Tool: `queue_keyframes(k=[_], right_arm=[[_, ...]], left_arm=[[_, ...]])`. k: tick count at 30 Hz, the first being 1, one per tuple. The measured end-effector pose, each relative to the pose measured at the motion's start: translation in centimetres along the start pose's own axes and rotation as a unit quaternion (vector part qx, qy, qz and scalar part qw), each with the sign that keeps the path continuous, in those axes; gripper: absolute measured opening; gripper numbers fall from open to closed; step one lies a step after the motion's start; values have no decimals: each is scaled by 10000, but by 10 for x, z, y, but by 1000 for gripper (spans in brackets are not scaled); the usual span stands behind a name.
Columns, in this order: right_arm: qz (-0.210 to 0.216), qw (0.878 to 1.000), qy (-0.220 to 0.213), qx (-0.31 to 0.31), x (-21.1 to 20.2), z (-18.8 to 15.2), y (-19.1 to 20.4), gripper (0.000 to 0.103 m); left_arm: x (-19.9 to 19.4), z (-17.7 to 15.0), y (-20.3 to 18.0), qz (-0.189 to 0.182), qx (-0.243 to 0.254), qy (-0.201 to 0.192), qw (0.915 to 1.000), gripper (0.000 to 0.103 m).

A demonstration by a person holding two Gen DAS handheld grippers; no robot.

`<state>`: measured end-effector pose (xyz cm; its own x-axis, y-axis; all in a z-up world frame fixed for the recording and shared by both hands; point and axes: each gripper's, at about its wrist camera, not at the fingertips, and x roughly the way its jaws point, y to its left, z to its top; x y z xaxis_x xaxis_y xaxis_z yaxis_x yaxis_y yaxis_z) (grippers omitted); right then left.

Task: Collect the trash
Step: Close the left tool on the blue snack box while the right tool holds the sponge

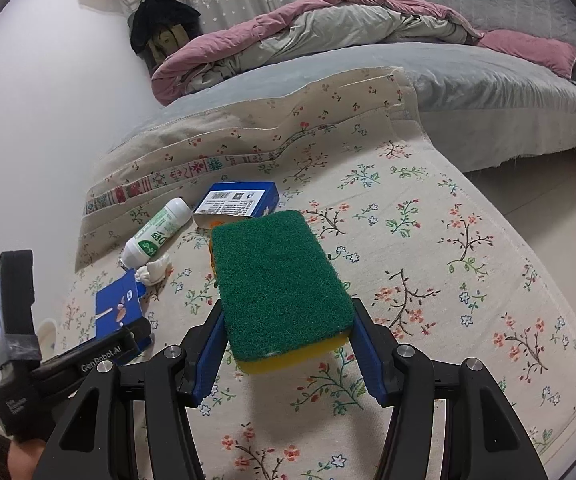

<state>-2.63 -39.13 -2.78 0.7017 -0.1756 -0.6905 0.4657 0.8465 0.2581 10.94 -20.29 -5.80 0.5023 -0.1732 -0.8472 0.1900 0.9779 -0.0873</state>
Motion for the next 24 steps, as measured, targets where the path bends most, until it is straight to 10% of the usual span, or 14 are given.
queue_keyframes(k=[6,8,13,15,17,18,24], right_arm=[[46,10000,-10,24,0,-1,2,59],[86,10000,-11,42,1,0,4,59],[124,9999,4,3,1,-1,10,59],[135,9999,5,-3,1,-1,11,59],[144,9999,7,2,1,-1,11,59],[144,9999,8,6,1,-1,12,59],[132,9999,12,43,1,-1,9,59]], left_arm=[[-9,-3,8,-215,188,-72,9996,63],[-11,-5,14,-361,245,40,9990,19],[-10,-6,30,-498,214,200,9983,19],[-11,-9,34,-551,138,207,9982,27],[-14,-8,37,-680,101,202,9974,81],[-16,-8,39,-667,94,166,9976,91],[-8,7,44,-604,-58,235,9979,94]])
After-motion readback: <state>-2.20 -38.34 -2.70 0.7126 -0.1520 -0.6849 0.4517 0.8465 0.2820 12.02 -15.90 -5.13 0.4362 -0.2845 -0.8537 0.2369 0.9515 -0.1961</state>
